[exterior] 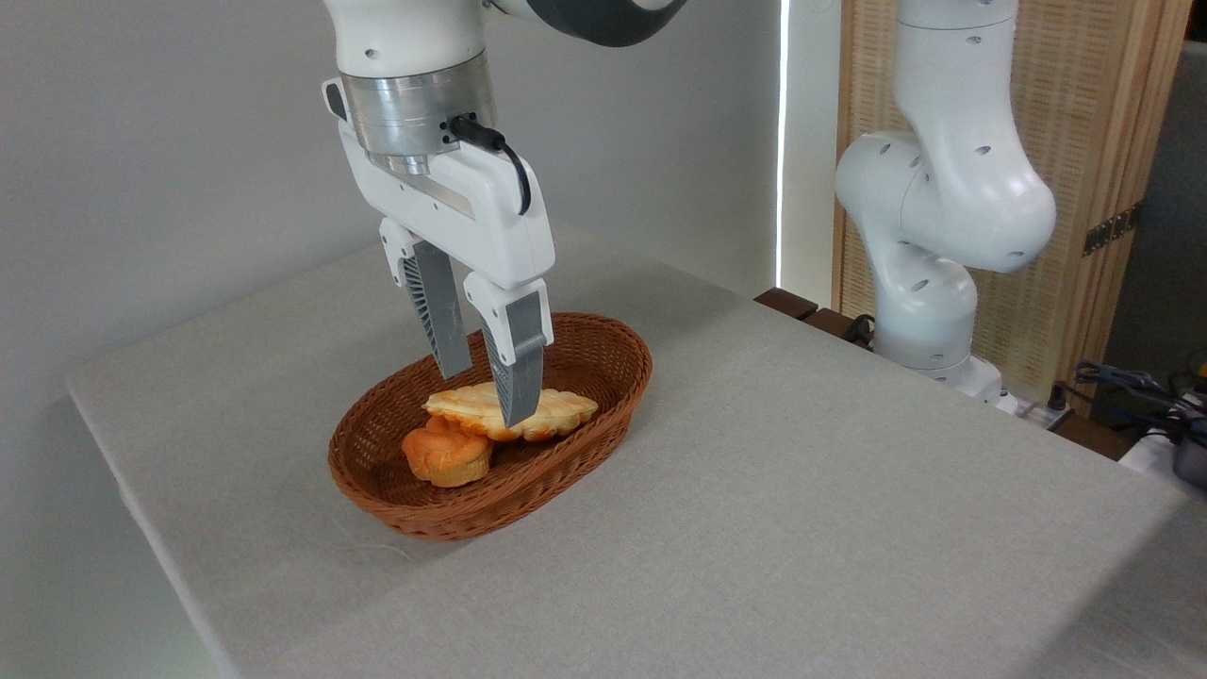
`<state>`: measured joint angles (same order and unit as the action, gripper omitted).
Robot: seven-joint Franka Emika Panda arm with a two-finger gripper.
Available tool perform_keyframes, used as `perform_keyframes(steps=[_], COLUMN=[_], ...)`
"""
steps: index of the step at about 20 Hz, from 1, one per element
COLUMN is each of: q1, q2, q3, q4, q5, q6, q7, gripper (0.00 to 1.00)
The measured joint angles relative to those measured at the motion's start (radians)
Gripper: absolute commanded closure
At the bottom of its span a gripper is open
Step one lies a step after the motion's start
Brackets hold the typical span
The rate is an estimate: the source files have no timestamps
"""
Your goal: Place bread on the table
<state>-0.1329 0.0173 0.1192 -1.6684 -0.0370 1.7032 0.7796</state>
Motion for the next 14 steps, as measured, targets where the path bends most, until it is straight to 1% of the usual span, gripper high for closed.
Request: perform_keyframes(steps=[10, 14], q1=[-0.003, -0.004], q2=[0.0, 0.0], q3=[-0.007, -0.007], q4=[-0.003, -0.003], q5=[0.0, 0.0], q6=[-0.005, -0.027], q7=[0.0, 0.0], gripper=[0.0, 0.0])
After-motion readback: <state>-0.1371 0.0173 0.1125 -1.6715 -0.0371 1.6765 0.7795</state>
